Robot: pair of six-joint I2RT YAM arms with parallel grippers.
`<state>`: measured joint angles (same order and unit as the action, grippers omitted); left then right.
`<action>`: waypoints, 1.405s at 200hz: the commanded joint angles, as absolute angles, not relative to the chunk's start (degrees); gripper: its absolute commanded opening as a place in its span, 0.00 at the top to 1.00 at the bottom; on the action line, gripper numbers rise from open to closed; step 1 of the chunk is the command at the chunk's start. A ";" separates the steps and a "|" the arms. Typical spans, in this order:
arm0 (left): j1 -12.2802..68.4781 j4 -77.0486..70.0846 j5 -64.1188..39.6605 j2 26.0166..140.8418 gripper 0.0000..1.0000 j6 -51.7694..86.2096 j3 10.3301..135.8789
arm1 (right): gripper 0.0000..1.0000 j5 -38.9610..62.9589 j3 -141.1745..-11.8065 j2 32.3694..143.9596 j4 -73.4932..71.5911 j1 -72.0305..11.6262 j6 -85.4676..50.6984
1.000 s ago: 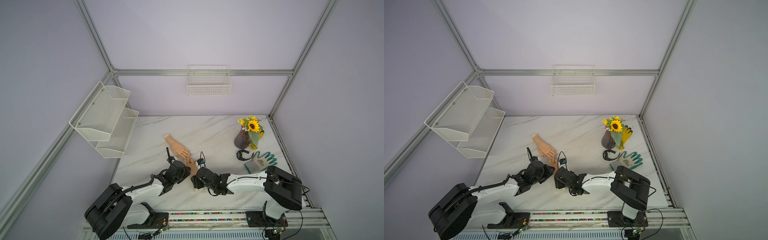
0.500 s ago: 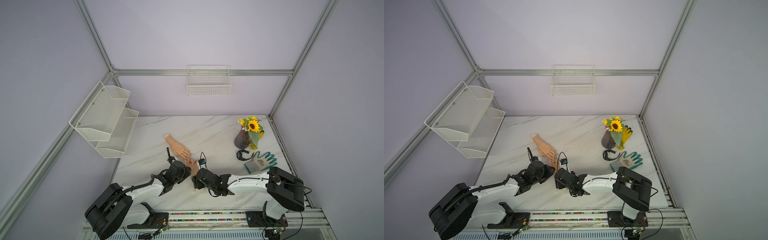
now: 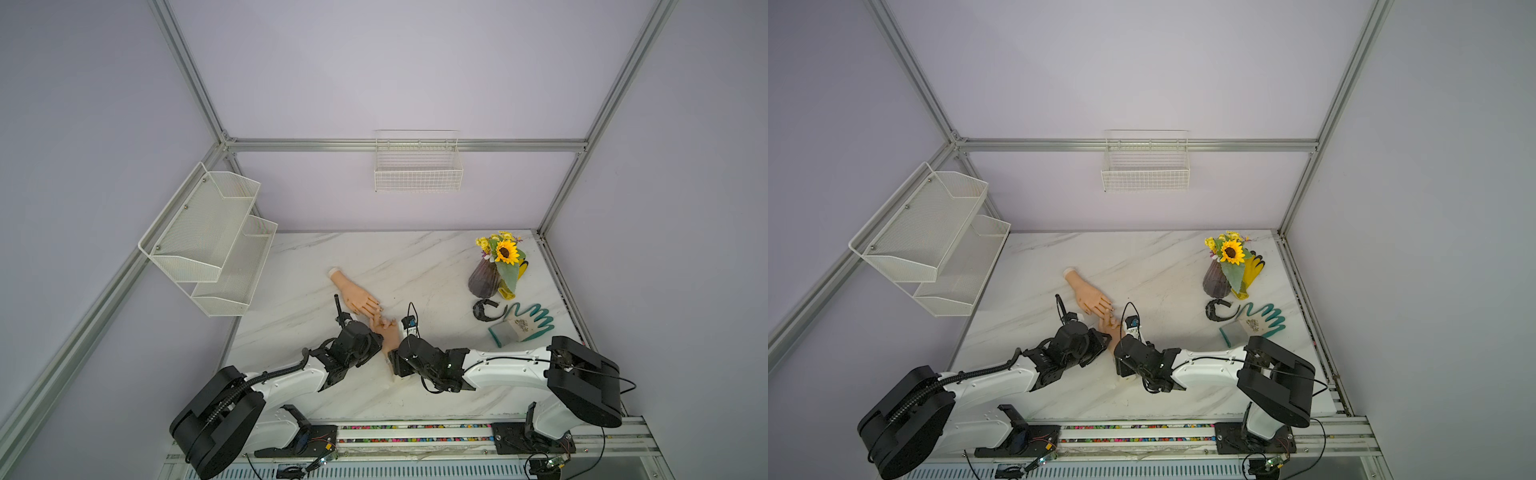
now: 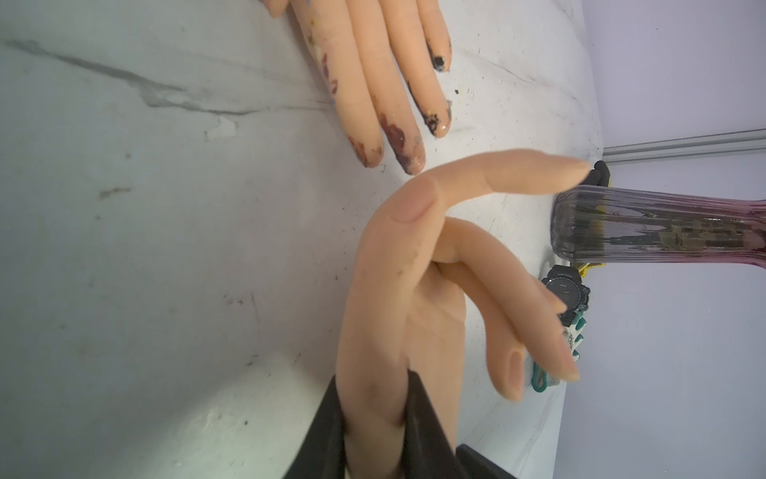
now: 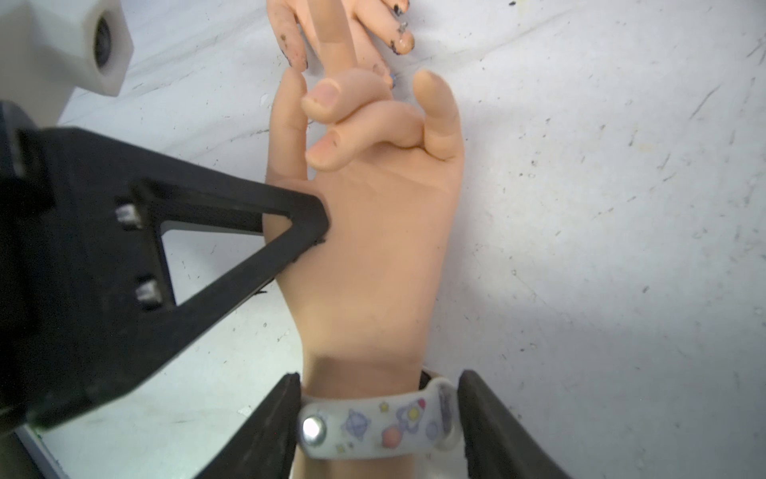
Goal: Take off the watch
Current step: Untie the watch from the hand.
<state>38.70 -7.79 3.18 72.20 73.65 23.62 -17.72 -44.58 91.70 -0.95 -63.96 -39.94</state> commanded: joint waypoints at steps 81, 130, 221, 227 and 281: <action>38.55 -6.75 5.14 72.73 1.00 71.28 24.80 | 0.81 -21.75 -43.58 90.52 2.31 -63.15 -39.94; 38.50 -6.46 5.25 72.64 1.00 71.20 24.78 | 0.39 -24.04 -44.75 89.83 4.51 -62.65 -39.68; 37.27 -1.19 6.43 71.30 1.00 70.07 24.94 | 0.84 -24.89 -47.20 91.78 8.12 -62.56 -37.71; 37.18 -1.14 6.33 71.36 1.00 70.05 24.93 | 0.85 -24.71 -47.20 91.84 8.06 -62.54 -37.69; 36.63 -0.36 6.28 70.89 1.00 69.78 24.84 | 0.95 -23.90 -47.11 92.28 7.40 -62.43 -37.59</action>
<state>38.09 -6.63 3.11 71.94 73.65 24.67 -19.84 -47.70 90.78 1.72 -63.75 -38.17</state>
